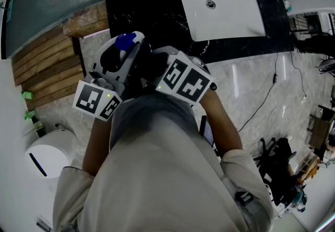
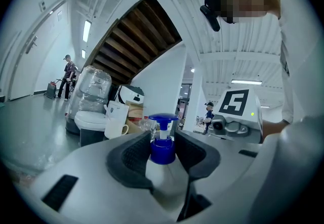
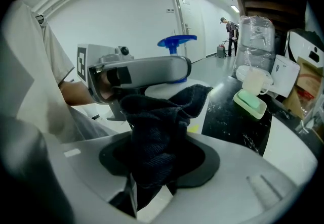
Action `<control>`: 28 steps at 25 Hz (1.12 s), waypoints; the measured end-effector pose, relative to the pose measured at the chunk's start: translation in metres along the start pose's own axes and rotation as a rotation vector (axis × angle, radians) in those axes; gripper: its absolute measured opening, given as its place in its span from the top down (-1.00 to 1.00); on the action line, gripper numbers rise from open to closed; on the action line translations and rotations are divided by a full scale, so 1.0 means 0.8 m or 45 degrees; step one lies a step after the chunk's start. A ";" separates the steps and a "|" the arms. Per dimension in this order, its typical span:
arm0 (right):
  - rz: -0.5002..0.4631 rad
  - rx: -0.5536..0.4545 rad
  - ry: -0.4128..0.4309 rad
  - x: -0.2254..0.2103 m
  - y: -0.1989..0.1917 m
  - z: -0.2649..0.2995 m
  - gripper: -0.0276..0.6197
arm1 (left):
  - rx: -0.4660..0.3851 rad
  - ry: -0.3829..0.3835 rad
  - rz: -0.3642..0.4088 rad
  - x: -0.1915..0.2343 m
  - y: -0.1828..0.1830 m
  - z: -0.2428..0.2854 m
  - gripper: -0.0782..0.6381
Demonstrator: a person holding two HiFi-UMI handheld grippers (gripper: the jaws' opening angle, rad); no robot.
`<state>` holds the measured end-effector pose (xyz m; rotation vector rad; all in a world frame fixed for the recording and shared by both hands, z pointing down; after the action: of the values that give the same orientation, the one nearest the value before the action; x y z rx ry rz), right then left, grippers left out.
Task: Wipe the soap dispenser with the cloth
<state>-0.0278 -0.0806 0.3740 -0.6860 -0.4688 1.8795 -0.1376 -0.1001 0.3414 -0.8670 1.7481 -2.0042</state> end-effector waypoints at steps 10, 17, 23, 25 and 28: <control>-0.059 0.101 -0.014 0.003 -0.008 0.017 0.36 | 0.004 -0.004 -0.003 0.001 -0.001 -0.001 0.38; -0.040 0.144 0.021 0.002 -0.017 0.029 0.36 | 0.001 0.002 -0.010 0.003 -0.001 -0.003 0.38; -0.004 0.193 0.044 0.002 -0.029 0.040 0.36 | 0.004 -0.006 -0.006 0.002 -0.001 -0.004 0.38; -0.005 0.210 0.052 0.002 -0.032 0.043 0.36 | 0.004 -0.007 -0.005 0.002 -0.001 -0.003 0.38; -0.001 0.230 0.068 0.001 -0.035 0.048 0.36 | 0.004 -0.005 -0.006 0.003 -0.002 -0.002 0.38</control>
<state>-0.0331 -0.0690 0.4197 -0.6129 -0.2614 1.8714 -0.1400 -0.0999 0.3432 -0.8741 1.7415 -2.0066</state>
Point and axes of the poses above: the fingertips, and each gripper's own axes: z forward along the fingers, x to its left, y out of its top, the point moved 7 cm from there along -z, backward along the fingers, and after that the axes turned 3 degrees about z, right-handed, at the moved point
